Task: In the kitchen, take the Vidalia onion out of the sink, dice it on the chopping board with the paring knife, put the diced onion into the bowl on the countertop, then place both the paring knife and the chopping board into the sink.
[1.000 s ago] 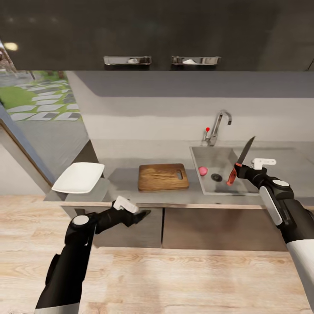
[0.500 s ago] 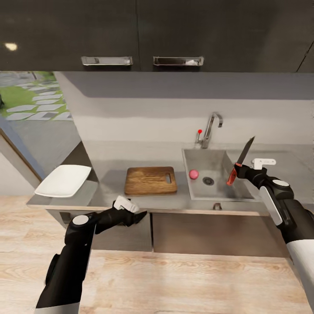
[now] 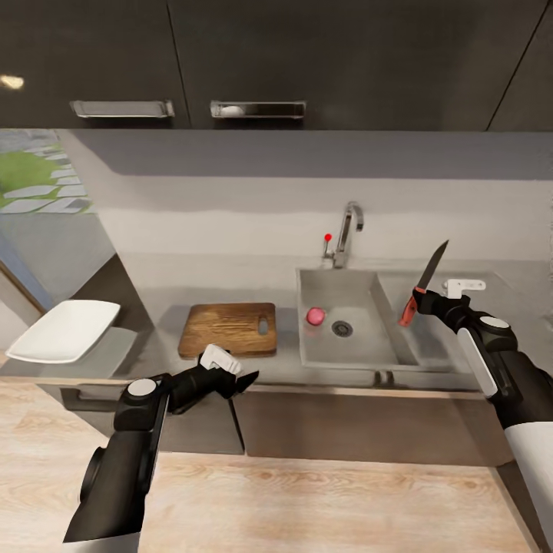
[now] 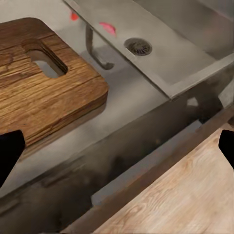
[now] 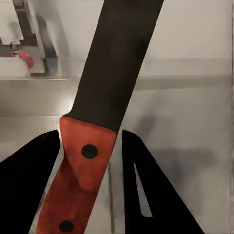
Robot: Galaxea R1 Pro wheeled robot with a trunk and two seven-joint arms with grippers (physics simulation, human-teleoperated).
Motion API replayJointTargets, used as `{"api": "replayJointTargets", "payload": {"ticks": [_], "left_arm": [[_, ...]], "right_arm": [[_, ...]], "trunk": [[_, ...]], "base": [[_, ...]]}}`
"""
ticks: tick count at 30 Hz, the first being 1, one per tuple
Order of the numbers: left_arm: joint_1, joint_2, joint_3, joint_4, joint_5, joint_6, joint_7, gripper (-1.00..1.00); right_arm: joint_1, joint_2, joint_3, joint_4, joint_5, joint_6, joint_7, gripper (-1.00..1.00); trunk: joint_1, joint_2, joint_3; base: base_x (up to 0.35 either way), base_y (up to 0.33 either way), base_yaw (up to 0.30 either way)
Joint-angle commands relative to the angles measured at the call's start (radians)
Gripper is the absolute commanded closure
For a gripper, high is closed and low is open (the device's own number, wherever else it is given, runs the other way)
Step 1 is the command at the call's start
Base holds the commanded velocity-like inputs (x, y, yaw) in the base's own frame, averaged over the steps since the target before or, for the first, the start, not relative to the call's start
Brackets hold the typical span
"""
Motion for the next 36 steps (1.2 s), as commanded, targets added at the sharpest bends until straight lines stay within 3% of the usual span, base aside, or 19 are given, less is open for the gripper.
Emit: {"api": "replayJointTargets", "payload": {"ticks": [1,26,36], "left_arm": [[-0.001,-0.001,0.002,-0.002,-0.006,0.007,-0.009,-1.00],[-0.001,-0.001,0.002,-0.001,-0.006,0.007,-0.009,-1.00],[-0.002,-0.001,0.002,0.001,-0.006,0.031,0.006,-1.00]], "right_arm": [[-0.001,-0.001,0.001,-0.001,-0.002,0.004,0.000,1.00],[-0.001,-0.001,0.001,-0.001,-0.002,0.004,0.000,1.00],[-0.001,-0.001,0.001,-0.001,-0.002,0.004,0.000,1.00]], "trunk": [[0.001,-0.002,-0.002],[0.001,-0.002,-0.002],[0.001,-0.002,-0.002]], "base": [[0.139,-0.310,0.000],[0.139,-0.306,0.000],[0.023,-0.045,0.000]]}}
